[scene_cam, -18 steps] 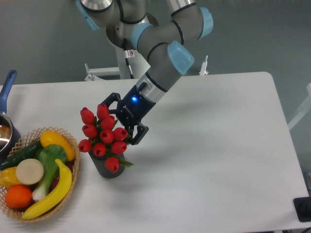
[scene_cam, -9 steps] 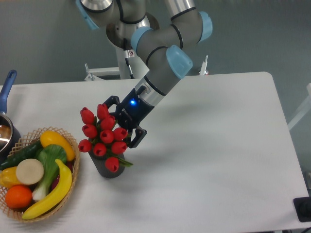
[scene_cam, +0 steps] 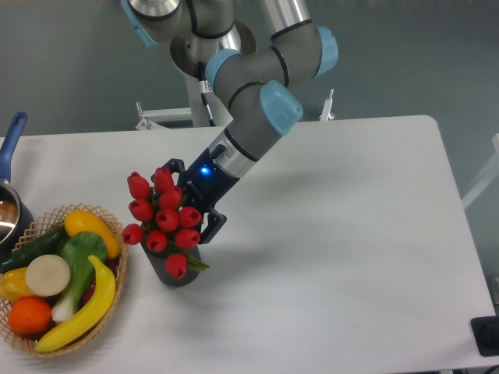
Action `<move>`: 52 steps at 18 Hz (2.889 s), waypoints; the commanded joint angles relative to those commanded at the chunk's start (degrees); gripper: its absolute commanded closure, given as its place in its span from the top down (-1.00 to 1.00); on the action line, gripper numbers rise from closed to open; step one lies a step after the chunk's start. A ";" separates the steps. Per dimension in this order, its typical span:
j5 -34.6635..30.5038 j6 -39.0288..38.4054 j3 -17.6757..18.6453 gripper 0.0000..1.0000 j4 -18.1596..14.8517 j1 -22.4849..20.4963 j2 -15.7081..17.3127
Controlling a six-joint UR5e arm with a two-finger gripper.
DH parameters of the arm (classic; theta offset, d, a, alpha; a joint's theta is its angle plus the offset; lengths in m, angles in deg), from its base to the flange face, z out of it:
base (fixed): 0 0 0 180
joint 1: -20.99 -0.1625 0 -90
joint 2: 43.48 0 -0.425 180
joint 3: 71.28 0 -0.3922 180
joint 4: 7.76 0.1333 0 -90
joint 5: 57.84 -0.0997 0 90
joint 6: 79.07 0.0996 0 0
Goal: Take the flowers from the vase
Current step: 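Close the gripper around the tulip stems at the vase mouth, then lift the gripped tulips upward out of the grey vase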
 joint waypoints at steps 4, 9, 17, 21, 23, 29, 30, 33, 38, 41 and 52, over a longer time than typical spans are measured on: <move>0.53 0.09 0.09 0.55 0.00 -0.17 0.00; 2.03 0.09 0.18 0.35 0.00 -0.44 0.00; 2.20 0.00 0.26 -0.03 0.00 -0.70 0.09; 2.38 -0.26 0.26 -0.15 0.00 -0.88 0.09; 2.46 -0.61 0.18 -0.15 0.00 -1.05 0.17; 5.28 -0.62 0.53 -0.16 0.00 -1.67 0.44; 5.28 -0.62 0.61 -0.16 0.00 -1.67 0.61; 7.46 -1.31 0.62 -0.16 -0.09 -2.72 1.84; 11.42 -6.06 -0.52 -0.16 0.00 -4.48 4.13; 11.25 -10.44 -2.19 -0.16 -0.09 -4.92 5.18; 11.43 -15.20 -3.34 -0.15 -0.26 -8.35 8.61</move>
